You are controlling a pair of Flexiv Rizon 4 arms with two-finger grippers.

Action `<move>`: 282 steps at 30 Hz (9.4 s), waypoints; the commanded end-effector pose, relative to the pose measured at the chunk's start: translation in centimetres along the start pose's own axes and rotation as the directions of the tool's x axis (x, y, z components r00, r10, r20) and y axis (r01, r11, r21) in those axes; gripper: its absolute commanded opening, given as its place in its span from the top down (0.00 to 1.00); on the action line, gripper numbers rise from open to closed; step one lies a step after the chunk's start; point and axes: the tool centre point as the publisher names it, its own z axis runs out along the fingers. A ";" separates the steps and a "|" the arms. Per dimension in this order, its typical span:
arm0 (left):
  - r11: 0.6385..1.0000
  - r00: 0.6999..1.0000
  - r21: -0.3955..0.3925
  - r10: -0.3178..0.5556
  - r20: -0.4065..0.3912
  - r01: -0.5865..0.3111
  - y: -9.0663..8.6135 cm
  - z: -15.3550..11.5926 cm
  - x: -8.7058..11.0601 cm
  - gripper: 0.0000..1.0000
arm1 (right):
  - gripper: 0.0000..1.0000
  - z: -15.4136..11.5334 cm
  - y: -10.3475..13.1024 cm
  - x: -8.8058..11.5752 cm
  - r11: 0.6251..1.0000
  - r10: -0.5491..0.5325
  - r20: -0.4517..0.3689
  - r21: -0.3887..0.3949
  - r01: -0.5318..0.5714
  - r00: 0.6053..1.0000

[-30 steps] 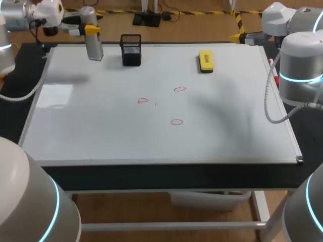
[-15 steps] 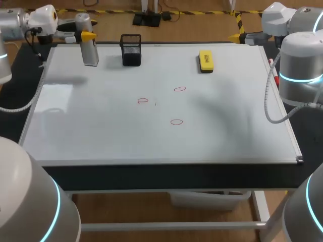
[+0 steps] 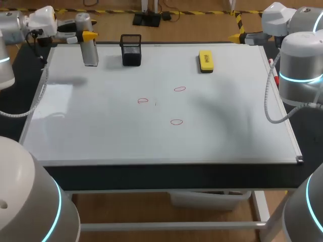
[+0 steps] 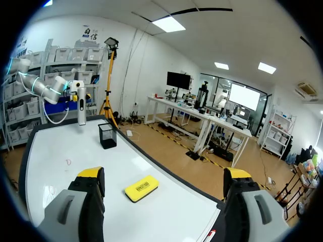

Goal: Pick up the inspection probe, press it on each red-marked spot on the whiteboard one by one, put down the probe, pick up the eraser, and wipe off all the red marks.

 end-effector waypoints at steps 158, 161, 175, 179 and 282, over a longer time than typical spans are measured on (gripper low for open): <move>1.000 0.980 -0.004 0.004 0.200 -0.003 -0.3 0.1 0.6 1.00 | 0.00 15.6 -14.4 6.7 -0.061 -0.367 -0.585 -0.760 0.647 -0.723; 1.000 0.980 -0.004 0.004 0.200 -0.003 -0.3 0.1 0.6 1.00 | 0.00 15.6 -14.6 6.5 -0.060 -0.363 -0.586 -0.761 0.646 -0.724; 1.000 0.980 -0.004 0.004 0.200 -0.003 -0.3 0.1 0.6 1.00 | 1.00 15.5 -15.0 6.4 -0.057 -0.351 -0.580 -0.770 0.635 -0.735; 1.000 0.980 -0.004 0.004 0.200 -0.003 -0.3 0.1 0.6 1.00 | 1.00 14.9 -14.8 6.2 -0.063 -0.346 -0.590 -0.761 0.646 -0.730; 0.998 0.996 0.016 -0.055 -0.064 0.056 1.6 9.9 11.2 1.00 | 1.00 -6.6 -18.7 1.6 0.046 -0.396 -0.865 -0.354 0.934 -0.309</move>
